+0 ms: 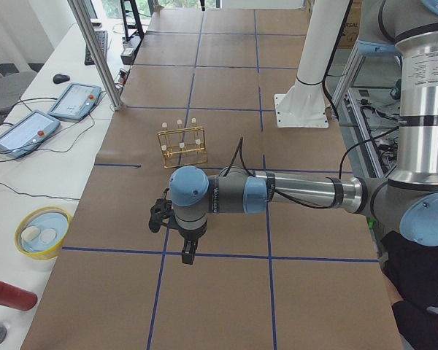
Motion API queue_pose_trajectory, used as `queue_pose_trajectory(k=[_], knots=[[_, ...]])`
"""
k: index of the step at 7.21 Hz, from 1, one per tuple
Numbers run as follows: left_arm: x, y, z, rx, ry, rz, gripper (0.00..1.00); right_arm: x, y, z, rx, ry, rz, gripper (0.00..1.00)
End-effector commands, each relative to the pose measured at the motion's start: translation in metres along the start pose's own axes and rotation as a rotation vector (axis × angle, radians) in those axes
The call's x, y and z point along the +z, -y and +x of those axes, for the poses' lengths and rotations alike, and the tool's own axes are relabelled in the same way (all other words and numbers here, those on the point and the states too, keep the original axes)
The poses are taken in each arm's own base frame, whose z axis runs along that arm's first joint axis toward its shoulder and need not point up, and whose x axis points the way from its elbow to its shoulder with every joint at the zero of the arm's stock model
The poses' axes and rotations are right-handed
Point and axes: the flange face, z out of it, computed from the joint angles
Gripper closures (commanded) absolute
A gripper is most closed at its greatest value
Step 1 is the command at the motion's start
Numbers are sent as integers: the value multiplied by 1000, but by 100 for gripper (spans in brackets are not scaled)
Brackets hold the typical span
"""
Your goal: Hang cup on cup holder
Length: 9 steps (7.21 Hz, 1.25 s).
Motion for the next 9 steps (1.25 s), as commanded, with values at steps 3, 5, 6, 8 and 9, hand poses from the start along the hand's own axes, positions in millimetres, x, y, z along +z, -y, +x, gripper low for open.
queue_pose_trajectory(k=[3,5,6,8,9], knots=[[-28,31,25,23,-10,177,0,0,0,0,0,0,0,0],[-28,50,63,-12,-34,265,0,0,0,0,0,0,0,0],[-25,61,97,-8,-48,276,0,-1,1,0,-1,0,1,0],[-20,81,184,4,-27,365,0,0,0,0,0,0,0,0],[-8,88,215,-23,-29,436,0,0,0,0,0,0,0,0]])
